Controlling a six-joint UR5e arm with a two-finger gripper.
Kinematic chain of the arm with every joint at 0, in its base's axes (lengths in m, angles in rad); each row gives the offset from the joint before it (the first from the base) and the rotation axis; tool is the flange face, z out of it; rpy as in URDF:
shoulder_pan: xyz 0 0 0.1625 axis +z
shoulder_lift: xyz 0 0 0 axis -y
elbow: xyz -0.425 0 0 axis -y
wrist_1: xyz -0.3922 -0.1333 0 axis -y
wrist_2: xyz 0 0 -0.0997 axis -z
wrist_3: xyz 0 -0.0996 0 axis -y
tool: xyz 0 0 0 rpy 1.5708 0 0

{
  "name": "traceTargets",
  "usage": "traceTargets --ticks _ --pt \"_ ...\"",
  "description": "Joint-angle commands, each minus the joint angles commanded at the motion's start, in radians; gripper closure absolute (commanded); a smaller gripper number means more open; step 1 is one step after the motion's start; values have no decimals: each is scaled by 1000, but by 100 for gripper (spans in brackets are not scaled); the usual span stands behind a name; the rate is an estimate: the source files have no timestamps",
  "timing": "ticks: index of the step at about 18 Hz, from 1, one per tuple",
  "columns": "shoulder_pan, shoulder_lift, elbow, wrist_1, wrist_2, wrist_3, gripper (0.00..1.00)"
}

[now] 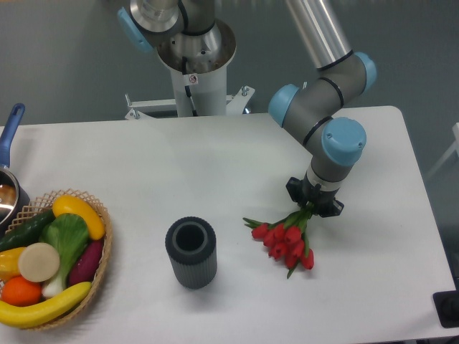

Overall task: Pick up the flowers from the table
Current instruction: 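Lower the gripper onto the stems and close it around them, then lift the grasped red tulip bouquet up off the table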

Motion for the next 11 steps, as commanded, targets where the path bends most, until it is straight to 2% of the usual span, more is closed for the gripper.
traceTargets --ticks 4,6,11 --pt "-3 20 40 -8 -9 3 82" --pt "-5 49 63 -8 -31 -3 82" --pt "11 124 92 -6 -223 -5 82"
